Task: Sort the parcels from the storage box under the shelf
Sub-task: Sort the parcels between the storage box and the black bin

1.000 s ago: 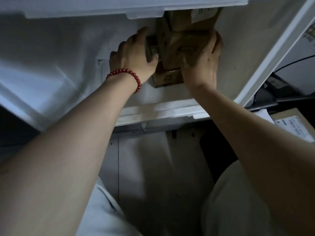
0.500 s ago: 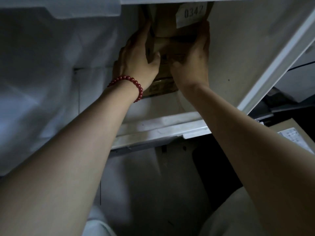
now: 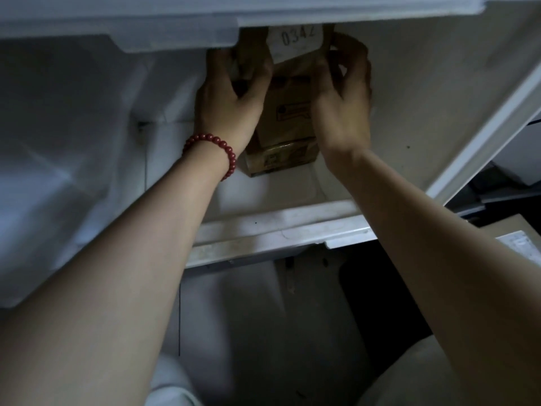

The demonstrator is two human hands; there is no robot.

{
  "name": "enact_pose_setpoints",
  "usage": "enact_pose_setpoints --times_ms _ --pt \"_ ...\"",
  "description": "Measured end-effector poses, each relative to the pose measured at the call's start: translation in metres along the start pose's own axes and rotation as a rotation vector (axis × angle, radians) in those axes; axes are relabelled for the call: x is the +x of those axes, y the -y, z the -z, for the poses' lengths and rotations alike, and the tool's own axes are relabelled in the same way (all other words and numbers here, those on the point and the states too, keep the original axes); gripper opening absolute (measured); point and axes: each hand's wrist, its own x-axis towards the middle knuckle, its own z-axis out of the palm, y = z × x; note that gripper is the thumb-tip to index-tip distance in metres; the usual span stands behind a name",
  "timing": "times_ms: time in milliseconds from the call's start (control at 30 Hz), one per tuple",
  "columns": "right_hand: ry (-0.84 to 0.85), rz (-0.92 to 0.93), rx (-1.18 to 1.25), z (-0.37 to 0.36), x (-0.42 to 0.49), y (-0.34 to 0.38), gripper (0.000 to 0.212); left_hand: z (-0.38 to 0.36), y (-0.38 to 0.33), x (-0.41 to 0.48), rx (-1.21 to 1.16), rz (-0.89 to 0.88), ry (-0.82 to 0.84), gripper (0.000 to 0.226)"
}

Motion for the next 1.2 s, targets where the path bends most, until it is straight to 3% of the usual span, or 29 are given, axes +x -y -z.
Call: enact_pose_setpoints --times_ms 67,167,300,433,567,733,867,1033,1133,1200 --pt "-0.051 -0.018 0.043 -0.001 -0.005 0.005 0.018 0.005 -0.001 -0.003 -0.098 0.074 -0.035 0.055" --pt "-0.072 -0.07 0.102 -0.002 -0.019 0.015 0.028 0.015 -0.007 -0.009 -0.225 0.243 -0.016 0.072" --pt "0.038 -0.145 0.112 -0.002 -0.039 0.026 0.043 0.029 -0.021 -0.022 -0.328 0.354 -0.015 0.068" --pt "0.122 -0.264 0.205 0.009 -0.07 0.044 0.055 0.036 -0.03 -0.052 -0.647 0.619 -0.067 0.06" --pt "0.199 -0.364 0.229 0.018 -0.095 0.051 0.042 0.037 -0.024 -0.09 -0.738 0.773 -0.076 0.067" --pt "0.248 -0.395 0.251 0.03 -0.13 0.064 0.029 0.057 -0.032 -0.131 -0.731 0.805 -0.115 0.068" --pt "0.319 -0.546 0.329 0.037 -0.15 0.07 0.031 0.069 -0.041 -0.163 -0.729 0.825 -0.127 0.07" --pt "0.358 -0.575 0.265 0.045 -0.168 0.076 0.048 0.085 -0.045 -0.187 -0.588 0.729 -0.078 0.038" --pt "0.389 -0.568 0.21 0.049 -0.175 0.078 0.043 0.101 -0.038 -0.196 -0.359 0.667 -0.062 0.047" --pt "0.421 -0.587 0.233 0.053 -0.178 0.08 0.033 0.113 -0.039 -0.2 -0.326 0.635 -0.046 0.046"
